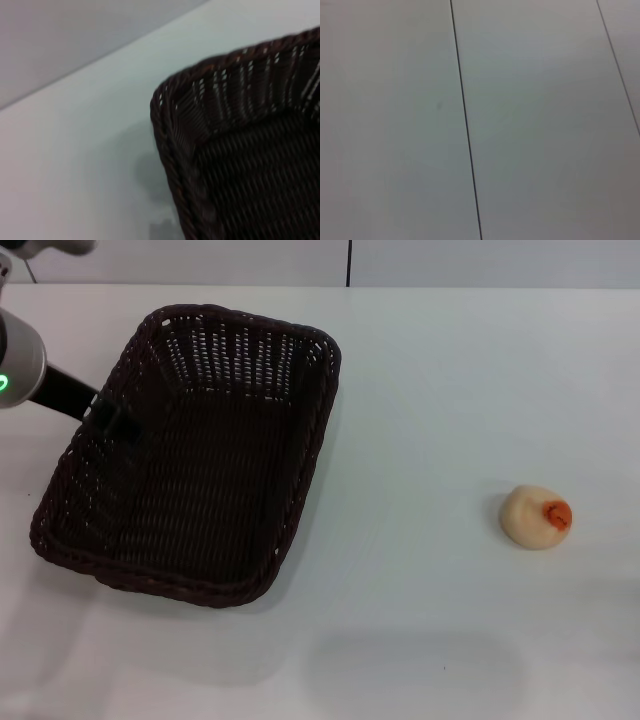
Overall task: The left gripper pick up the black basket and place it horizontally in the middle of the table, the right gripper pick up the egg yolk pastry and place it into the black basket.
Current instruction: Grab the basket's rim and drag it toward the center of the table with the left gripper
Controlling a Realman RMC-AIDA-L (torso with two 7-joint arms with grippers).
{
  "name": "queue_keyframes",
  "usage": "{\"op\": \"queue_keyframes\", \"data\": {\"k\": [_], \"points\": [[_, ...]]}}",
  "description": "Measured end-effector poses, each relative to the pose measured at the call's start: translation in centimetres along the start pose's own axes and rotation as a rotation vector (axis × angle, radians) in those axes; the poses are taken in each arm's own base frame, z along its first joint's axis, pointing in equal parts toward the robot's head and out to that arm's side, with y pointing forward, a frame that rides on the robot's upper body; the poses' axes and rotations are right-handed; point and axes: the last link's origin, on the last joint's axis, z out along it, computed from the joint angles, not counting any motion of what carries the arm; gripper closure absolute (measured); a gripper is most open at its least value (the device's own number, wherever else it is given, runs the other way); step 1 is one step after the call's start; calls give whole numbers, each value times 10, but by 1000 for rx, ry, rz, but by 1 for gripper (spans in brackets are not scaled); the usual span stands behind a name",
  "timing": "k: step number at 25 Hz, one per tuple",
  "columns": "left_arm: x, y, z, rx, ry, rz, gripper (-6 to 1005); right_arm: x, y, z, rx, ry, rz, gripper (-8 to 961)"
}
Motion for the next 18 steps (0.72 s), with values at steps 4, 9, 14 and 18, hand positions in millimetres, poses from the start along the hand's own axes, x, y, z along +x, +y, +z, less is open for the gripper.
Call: {"op": "queue_keyframes", "data": {"k": [4, 9, 14, 18], "points": [[-2, -1, 9, -4, -31, -2, 202, 0, 1, 0, -5, 0, 0, 265], [-1, -1, 19, -11, -46, -2, 202, 0, 0, -1, -6, 1, -1, 266], [1, -2, 25, -10, -45, -2, 202, -1, 1, -2, -13, 1, -1, 267], [3, -2, 28, -11, -45, -2, 203, -1, 0, -3, -12, 0, -2, 267]]}}
